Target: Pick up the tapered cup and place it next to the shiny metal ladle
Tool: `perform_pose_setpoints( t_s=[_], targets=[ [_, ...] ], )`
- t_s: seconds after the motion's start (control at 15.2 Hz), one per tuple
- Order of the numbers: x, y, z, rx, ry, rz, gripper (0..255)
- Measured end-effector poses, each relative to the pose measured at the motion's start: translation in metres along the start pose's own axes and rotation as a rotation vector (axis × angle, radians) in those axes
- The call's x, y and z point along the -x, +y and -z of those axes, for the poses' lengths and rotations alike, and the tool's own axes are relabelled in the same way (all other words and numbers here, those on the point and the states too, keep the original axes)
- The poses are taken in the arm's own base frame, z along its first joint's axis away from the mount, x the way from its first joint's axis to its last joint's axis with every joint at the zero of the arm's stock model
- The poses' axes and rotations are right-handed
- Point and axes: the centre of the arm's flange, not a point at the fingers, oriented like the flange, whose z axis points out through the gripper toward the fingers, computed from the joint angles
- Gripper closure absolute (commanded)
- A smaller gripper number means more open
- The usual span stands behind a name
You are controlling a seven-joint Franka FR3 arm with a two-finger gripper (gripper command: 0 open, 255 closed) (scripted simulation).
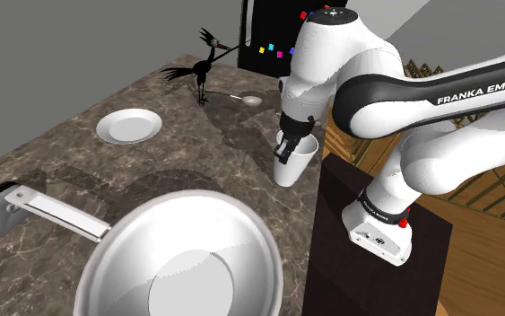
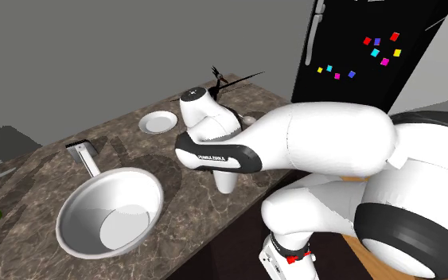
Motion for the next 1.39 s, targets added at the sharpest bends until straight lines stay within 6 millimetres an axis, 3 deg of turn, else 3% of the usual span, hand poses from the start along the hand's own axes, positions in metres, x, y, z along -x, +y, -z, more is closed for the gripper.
perform_pose_setpoints(
  t_s=[1.39],
  targets=[
    [-0.005, 0.016, 0.109, 0.0, 0.0, 0.0, 255]
  ],
)
